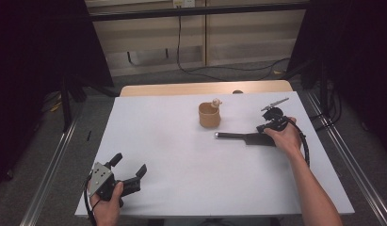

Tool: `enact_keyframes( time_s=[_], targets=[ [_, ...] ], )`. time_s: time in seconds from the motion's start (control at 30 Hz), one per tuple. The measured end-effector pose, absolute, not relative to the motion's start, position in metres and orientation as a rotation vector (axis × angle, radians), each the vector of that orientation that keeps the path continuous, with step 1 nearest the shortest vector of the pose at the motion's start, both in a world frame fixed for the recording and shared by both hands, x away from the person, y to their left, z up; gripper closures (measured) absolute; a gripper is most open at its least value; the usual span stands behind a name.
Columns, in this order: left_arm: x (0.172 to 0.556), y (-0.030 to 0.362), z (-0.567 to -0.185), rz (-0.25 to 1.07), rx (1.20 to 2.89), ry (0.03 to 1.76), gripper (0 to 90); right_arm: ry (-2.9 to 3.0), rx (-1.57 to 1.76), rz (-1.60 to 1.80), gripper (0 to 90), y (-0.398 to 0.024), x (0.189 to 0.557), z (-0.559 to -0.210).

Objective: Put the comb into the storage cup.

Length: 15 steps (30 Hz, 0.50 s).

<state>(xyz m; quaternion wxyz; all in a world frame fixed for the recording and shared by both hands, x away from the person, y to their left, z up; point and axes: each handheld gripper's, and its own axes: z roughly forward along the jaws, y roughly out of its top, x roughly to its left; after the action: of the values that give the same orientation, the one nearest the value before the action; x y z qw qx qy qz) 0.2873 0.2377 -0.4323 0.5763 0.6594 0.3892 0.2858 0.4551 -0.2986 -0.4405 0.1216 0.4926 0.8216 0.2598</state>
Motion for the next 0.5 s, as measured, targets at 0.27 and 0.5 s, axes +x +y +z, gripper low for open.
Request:
enact_keyframes(
  time_s=[0.27, 0.5],
  targets=[
    [0.2874, 0.2367, -0.4328, 0.663, 1.542, 0.908, 2.5, 2.396, 1.437, 0.754, 90.0, -0.2987, 0.4523, -0.4405],
    [0.2878, 0.2372, -0.4329, 0.666, 1.544, 0.910, 2.5, 2.403, 1.432, 0.763, 90.0, -0.3003, 0.4499, -0.4405]
  ],
)
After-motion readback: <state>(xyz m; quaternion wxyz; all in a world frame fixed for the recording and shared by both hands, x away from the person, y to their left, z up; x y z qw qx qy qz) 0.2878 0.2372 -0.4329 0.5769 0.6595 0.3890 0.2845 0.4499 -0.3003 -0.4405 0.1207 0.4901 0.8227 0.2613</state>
